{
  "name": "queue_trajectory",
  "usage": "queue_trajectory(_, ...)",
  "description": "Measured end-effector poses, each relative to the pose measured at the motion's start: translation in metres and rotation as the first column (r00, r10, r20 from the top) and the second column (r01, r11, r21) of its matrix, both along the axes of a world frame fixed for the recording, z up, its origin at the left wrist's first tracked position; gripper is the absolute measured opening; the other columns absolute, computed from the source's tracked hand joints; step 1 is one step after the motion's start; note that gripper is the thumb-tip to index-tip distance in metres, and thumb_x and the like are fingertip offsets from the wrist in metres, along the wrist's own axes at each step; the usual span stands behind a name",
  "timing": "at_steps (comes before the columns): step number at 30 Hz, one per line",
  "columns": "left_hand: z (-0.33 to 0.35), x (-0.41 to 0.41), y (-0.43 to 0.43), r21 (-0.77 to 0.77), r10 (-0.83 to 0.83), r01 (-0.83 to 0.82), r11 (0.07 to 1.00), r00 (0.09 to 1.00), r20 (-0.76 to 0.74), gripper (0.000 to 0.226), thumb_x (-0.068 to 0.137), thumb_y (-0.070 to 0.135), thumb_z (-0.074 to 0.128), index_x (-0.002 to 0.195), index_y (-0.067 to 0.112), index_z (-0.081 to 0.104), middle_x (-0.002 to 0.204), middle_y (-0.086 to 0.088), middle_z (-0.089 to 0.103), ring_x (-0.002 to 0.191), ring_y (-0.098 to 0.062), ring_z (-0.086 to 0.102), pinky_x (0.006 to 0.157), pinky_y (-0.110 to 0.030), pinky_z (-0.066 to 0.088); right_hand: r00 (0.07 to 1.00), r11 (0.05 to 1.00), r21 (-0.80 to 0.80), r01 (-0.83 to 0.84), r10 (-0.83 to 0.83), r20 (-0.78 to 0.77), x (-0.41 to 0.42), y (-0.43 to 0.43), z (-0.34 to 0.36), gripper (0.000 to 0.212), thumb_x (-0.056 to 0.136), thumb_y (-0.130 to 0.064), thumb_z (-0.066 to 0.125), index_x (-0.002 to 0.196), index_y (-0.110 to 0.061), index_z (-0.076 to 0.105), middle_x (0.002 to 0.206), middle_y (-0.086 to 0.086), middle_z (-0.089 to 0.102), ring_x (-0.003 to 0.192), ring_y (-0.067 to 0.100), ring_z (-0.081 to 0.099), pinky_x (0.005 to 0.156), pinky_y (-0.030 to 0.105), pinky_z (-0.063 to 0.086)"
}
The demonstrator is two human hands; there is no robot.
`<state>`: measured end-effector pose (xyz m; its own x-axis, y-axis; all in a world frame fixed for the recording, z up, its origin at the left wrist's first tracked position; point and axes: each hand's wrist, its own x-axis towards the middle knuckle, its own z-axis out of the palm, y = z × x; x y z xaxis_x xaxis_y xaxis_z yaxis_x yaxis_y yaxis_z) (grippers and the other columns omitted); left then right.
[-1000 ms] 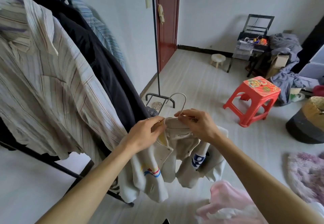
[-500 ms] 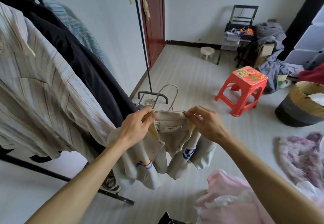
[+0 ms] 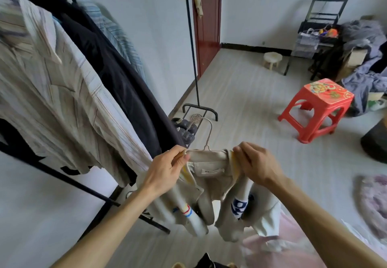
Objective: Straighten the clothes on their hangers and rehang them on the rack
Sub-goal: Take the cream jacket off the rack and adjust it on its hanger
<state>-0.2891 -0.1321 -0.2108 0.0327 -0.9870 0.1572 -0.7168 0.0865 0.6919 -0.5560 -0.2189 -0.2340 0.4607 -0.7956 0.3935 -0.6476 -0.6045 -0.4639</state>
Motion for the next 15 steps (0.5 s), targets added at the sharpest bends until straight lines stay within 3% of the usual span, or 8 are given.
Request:
queue_trajectory(3,-0.010,0.006,0.025,0.032,0.097,-0.096,0.995,0.995,-0.034,0.013,0.097,0.041,0.051,0.085,0.036,0.055,0.068,0.017,0.059,0.063,-0.004,0.057,0.057,-0.014,0.039,0.994,0.994,0.100,-0.039,0.049,-0.101,-0.007,-0.002,-0.003,0.050,0.092,-0.063,0.035,0.069,-0.022,0.053,0.058,-0.006,0.048,0.055,0.015,0.048,0.051,0.032,0.044)
queue_trajectory(5,-0.018,0.009,0.040,0.036,0.207,-0.205,0.978,0.975,-0.079,0.020,0.095,0.042,0.051,0.085,0.027,0.059,0.068,0.011,0.061,0.065,-0.006,0.058,0.059,-0.014,0.040,0.975,0.981,0.120,-0.149,0.167,-0.147,-0.003,-0.005,-0.006,0.048,0.089,-0.068,0.037,0.077,-0.027,0.060,0.066,-0.010,0.050,0.064,0.011,0.051,0.058,0.029,0.045)
queue_trajectory(8,-0.024,0.007,0.061,0.030,0.313,-0.312,0.950,0.945,-0.097,0.030,0.095,0.044,0.050,0.088,0.017,0.060,0.071,0.004,0.063,0.069,-0.010,0.060,0.062,-0.018,0.042,0.929,0.931,0.221,-0.290,0.329,-0.168,0.020,-0.008,-0.015,0.043,0.091,-0.064,0.040,0.078,-0.025,0.054,0.075,-0.011,0.049,0.072,0.004,0.046,0.066,0.027,0.040)
queue_trajectory(11,-0.019,0.013,0.078,0.023,0.428,-0.428,0.903,0.899,-0.093,0.026,0.096,0.043,0.050,0.089,0.020,0.060,0.072,0.004,0.063,0.070,-0.008,0.058,0.063,-0.015,0.041,0.904,0.884,0.317,-0.343,0.402,-0.145,0.047,-0.004,-0.015,0.044,0.095,-0.059,0.039,0.073,-0.021,0.043,0.061,-0.009,0.047,0.061,0.003,0.047,0.063,0.027,0.037)
queue_trajectory(15,-0.003,0.035,0.096,-0.056,0.582,-0.585,0.809,0.811,-0.063,0.024,0.098,0.038,0.050,0.093,0.017,0.061,0.070,0.000,0.062,0.070,-0.012,0.056,0.063,-0.020,0.042,0.879,0.844,0.301,-0.444,0.475,-0.034,0.081,0.011,0.016,0.045,0.093,-0.063,0.038,0.067,-0.026,0.040,0.055,-0.007,0.045,0.056,0.007,0.047,0.057,0.028,0.040)
